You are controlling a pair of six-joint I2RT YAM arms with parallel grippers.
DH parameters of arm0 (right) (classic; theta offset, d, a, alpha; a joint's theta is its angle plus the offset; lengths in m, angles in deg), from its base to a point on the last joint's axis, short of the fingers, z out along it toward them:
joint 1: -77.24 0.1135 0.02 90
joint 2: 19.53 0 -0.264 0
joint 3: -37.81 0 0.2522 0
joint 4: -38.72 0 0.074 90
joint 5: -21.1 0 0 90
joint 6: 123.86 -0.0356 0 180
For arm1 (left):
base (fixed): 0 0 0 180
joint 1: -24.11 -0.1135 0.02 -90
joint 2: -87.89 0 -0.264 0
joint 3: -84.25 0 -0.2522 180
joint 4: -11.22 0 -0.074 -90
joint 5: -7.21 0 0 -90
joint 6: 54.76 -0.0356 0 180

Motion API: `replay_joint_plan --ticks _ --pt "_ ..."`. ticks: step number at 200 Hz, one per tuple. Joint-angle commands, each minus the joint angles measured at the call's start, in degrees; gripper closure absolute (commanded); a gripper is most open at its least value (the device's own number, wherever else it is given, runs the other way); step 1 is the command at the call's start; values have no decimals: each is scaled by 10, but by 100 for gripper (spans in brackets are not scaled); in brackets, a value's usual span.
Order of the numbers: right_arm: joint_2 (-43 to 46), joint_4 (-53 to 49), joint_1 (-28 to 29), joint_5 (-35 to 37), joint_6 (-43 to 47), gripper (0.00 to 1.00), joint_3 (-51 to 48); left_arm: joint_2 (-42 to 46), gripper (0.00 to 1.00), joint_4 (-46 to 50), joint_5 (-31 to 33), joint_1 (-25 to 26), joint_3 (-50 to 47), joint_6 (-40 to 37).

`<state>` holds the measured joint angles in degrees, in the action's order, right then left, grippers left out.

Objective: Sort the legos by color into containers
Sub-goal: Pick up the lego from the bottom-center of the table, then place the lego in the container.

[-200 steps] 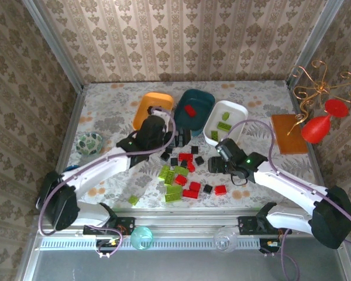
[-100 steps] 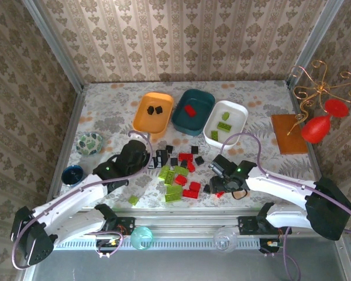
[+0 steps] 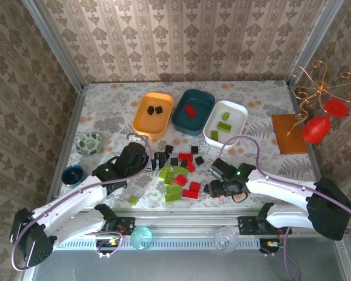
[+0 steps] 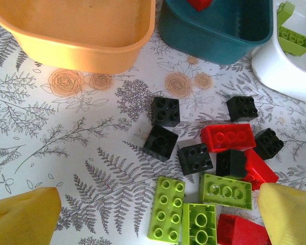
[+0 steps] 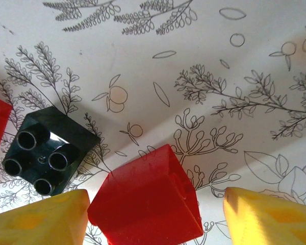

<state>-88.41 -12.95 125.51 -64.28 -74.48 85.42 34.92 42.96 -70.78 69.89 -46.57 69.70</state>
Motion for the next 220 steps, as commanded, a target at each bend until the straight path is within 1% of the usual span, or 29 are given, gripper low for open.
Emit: replay_joint_plan --ticks 1,24,56,69,95,121,147,168,198,220 --pt "-14 1 6 -9 -5 31 -12 -6 0 1 1 -5 -5 11" --pt "-26 16 6 -13 4 38 -8 -10 0 6 2 -6 -5 10" --pt "-21 7 5 -8 16 60 6 -11 0 29 16 -6 1 11" --pt "-7 -6 5 3 28 66 22 -7 0 38 23 -6 3 8" --pt "15 -21 -17 22 66 71 81 5 0 49 32 -7 4 7" --pt "-11 26 -80 10 108 73 164 16 0 63 45 -6 2 12" --pt "-102 97 -131 -4 131 73 273 31 0 78 51 -6 -3 25" --pt "-210 127 -158 -10 139 73 372 48 0 90 55 -6 -9 33" --pt "-361 108 -187 0 148 73 527 75 0 103 55 -4 -23 44" --pt "-446 83 -193 13 153 72 618 89 0 117 56 -4 -32 57"
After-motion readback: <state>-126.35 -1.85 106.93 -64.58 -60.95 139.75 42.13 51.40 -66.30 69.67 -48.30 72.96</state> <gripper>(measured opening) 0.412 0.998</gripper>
